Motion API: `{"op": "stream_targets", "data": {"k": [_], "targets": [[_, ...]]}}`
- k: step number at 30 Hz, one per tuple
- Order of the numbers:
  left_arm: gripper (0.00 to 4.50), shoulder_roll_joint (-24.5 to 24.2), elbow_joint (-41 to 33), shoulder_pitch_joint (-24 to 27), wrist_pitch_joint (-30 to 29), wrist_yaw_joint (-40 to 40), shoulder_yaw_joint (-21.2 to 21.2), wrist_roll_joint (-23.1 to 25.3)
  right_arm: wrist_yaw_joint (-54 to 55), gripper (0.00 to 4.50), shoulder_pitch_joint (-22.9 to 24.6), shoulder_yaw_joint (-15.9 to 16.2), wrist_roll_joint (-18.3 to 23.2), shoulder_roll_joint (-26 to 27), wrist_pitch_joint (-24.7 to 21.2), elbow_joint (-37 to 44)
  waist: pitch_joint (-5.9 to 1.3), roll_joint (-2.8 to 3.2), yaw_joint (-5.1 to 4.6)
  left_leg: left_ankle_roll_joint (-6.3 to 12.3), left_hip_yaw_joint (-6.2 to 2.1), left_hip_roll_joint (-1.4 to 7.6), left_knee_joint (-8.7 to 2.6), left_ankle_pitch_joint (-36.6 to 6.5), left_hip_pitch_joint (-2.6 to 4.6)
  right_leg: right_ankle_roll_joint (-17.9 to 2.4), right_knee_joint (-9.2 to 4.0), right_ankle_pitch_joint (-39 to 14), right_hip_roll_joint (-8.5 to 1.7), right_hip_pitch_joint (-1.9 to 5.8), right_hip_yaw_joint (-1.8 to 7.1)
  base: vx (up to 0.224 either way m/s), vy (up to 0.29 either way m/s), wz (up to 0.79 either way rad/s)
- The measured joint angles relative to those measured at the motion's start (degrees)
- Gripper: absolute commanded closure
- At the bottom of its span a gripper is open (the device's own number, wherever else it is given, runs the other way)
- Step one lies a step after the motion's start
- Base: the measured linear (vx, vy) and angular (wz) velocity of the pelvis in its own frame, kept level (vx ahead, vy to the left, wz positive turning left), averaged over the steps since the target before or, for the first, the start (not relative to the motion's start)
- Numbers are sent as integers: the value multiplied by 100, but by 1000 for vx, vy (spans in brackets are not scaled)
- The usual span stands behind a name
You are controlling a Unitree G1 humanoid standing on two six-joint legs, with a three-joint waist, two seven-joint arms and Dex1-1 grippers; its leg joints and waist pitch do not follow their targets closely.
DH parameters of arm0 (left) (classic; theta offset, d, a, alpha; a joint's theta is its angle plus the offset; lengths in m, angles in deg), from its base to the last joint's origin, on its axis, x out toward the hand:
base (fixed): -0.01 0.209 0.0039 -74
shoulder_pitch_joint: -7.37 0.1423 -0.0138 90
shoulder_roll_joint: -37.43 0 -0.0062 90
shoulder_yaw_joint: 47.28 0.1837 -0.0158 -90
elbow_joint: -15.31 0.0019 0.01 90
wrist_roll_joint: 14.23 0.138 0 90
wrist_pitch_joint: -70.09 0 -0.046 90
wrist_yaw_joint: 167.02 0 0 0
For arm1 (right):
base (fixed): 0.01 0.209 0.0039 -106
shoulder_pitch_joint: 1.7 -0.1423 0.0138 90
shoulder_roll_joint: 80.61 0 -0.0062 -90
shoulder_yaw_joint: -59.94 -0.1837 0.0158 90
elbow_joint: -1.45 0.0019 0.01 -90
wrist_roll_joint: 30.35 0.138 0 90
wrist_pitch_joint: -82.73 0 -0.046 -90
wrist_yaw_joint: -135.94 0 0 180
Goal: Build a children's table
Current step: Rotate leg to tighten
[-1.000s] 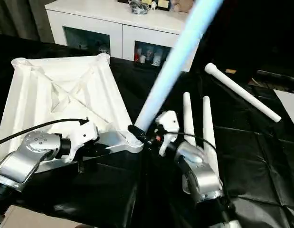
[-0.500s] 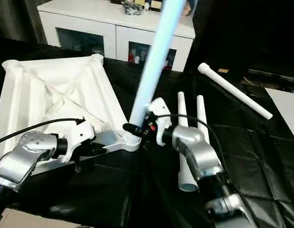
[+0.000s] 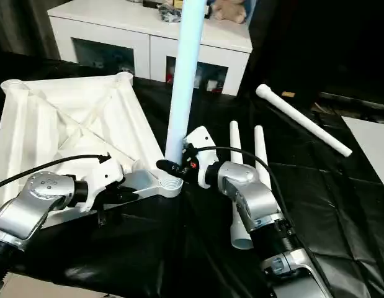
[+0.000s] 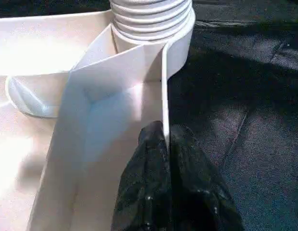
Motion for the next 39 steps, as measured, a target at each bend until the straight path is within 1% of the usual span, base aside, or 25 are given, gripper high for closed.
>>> {"op": "stream_targets", "data": {"k": [5, 7, 10, 12, 14, 15, 17, 19, 21, 24, 29, 31, 33, 39], "targets": [[450, 16, 57, -32, -43, 59, 6, 56, 52, 267, -14, -33, 6, 37, -5, -108, -6, 5, -15, 0, 1, -4, -27, 0, 10, 0, -37, 0, 1, 0, -1, 0, 0, 0], [450, 163, 181, -123, -116, 257, 11, 161, 376, 267, -53, -94, -18, 153, -5, -231, -8, 3, -14, 0, 1, -4, -30, 0, 20, 0, -39, 0, 1, -1, -1, 0, 0, 0], [450, 610, 430, -336, -440, 843, 6, 260, 1199, 267, -260, -326, -155, 472, 4, -620, -8, 3, -14, 0, 0, -6, -36, 0, 18, 1, -53, -1, 1, -4, -3, 0, 0, 0], [450, 991, 607, -548, -824, 1287, 4, 369, 1917, 267, -437, -505, -237, 725, 86, -972, -7, 4, -18, 0, 0, -6, -41, 0, 14, 2, -83, -1, 0, -5, -6, 0, 0, 0], [450, 1249, 620, -615, -1093, 1577, 3, 409, 2272, 267, -510, -580, -297, 812, 170, -1126, -9, 7, -17, 0, -1, -7, -62, 0, 7, 2, -143, -1, 0, 3, -13, 0, 0, 0], [450, 1458, 646, -681, -1277, 1793, -1, 430, 2540, 267, -568, -673, -327, 937, 270, -1282, -14, 1, -18, 0, 0, -13, -66, 0, 2, 2, -155, -1, -2, 3, -11, 0, 0, 0], [450, 1669, 710, -763, -1482, 2012, -2, 444, 2831, 267, -650, -761, -350, 1027, 337, -1459, -17, -13, -17, 0, 6, -21, -65, 0, 0, 1, -164, -1, -6, 2, 2, 0, 0, 0], [450, 2120, 918, -929, -1773, 2439, -96, 525, 3321, 267, -850, -958, -370, 1234, 416, -1796, -18, -16, -5, 0, 8, -27, -61, 0, -6, 1, -177, -1, -12, 9, 2, 0, 0, 0], [450, 2500, 1042, -1043, -1987, 2841, -123, 566, 3717, 267, -993, -1089, -430, 1312, 486, -2017, -14, -24, -6, 1, 25, -28, -61, 0, -11, 1, -184, -1, -24, 8, 3, 0, 0, 0], [450, 2873, 1220, -1168, -2145, 3334, -213, 578, 4169, 267, -1150, -1286, -434, 1449, 636, -2287, -20, -38, 6, 1, 25, -27, -61, 0, -16, 1, -191, 0, -25, 11, -2, 0, 0, 0], [450, 3159, 1291, -1226, -2270, 3654, -286, 592, 4421, 267, -1230, -1450, -434, 1517, 729, -2420, -40, -68, 17, 2, 27, -27, -61, 0, -18, 14, -191, 57, -26, 21, 1, 10, -3, 0], [450, 3186, 1291, -1228, -2322, 3710, -301, 600, 4427, 267, -1318, -1513, -433, 1548, 817, -2602, -63, -103, 16, 2, 28, -22, -60, 0, -13, 42, -196, 142, -23, 38, 0, 55, -20, 1], [450, 3184, 1289, -1251, -2333, 3714, -337, 594, 4406, 267, -1380, -1531, -434, 1554, 884, -2686, -65, -105, 16, 2, 21, -9, -69, 0, -12, 42, -195, 142, -6, 48, -5, 58, -30, 0], [450, 3143, 1236, -1294, -2356, 3719, -375, 549, 4204, 267, -1458, -1616, -437, 1556, 1165, -2844, -65, -101, 1, 1, 21, -5, -96, 0, -15, 14, -200, 147, 3, 39, -5, 0, 0, 0]]}}
